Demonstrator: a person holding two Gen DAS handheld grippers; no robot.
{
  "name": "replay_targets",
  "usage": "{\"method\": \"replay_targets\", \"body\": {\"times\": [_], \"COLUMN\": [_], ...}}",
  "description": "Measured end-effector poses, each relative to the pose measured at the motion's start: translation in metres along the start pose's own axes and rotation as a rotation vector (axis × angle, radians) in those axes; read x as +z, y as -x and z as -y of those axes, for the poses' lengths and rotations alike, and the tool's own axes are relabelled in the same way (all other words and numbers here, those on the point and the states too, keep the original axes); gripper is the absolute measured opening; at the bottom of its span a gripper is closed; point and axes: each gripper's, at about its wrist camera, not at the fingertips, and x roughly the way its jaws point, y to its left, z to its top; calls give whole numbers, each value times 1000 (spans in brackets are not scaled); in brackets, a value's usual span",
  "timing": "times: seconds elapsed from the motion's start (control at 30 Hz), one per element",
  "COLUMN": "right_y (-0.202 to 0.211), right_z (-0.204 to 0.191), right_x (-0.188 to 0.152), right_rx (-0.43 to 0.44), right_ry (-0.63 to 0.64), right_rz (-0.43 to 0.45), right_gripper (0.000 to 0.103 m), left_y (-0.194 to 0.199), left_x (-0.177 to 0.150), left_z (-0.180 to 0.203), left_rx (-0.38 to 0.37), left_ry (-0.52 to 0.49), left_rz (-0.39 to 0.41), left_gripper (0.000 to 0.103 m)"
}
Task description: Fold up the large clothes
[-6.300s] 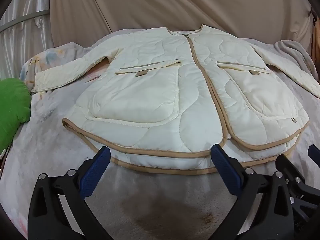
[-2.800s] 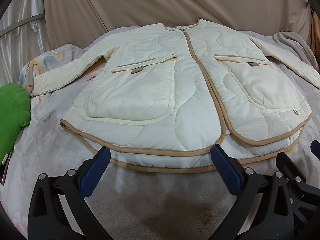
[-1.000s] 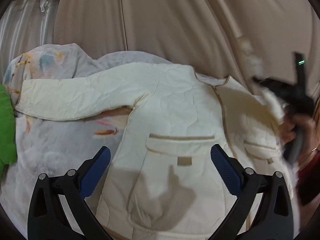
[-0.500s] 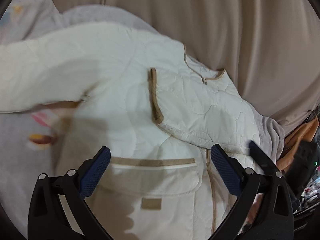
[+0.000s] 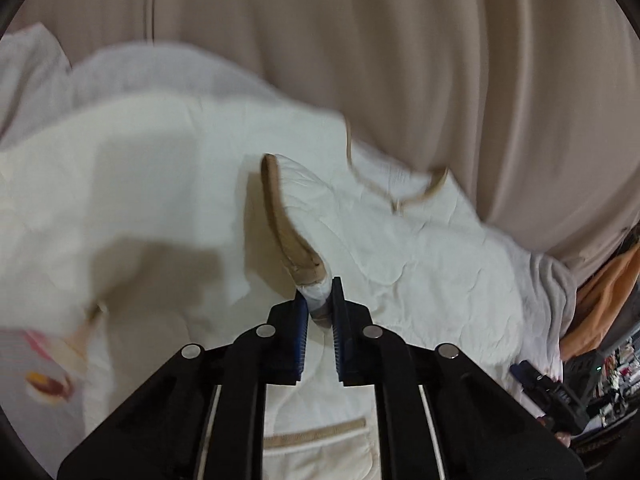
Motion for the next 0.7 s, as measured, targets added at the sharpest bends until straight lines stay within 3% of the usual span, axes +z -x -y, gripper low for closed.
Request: {"method": "replay_targets", "body": {"times": [0.07, 0.13, 0.17, 0.2, 0.23, 0.3, 0.4, 0.57, 0.7], "right_y": [-8, -13, -14, -15, -18, -19, -28, -15, 23], "right_z": [-1, 4, 7, 10, 11, 8, 15, 7, -22], "right_x": [8, 17, 19, 21, 22, 25, 20, 22, 20], "right_rx": [11, 79, 111, 134, 119, 75, -93, -174, -336], "right_ry": [-42, -110, -144, -173, -178, -148, -36, 32, 132], "right_rz": [28, 55, 65, 80, 89, 110, 107, 93, 203], "right_gripper": [55, 55, 50, 30, 16, 6, 4, 7, 9], "left_y": [6, -5, -14, -23, -34, -51, -60, -61, -59], "left_x": [10, 11, 8, 3, -3, -18, -35, -43, -47], "left_z": [-5, -12, -16, -22, -27, -35, -29, -19, -20], "left_rx": [51, 126, 152, 179, 202, 201, 190, 238, 237], "left_ry": [-22, -49, -54, -57, -59, -59, -100, -168, -163], "left_rz": [37, 27, 9, -12, -38, -74, -46, -6, 20], "left_gripper": [10, 10, 10, 10, 10, 11, 15, 18, 24]}}
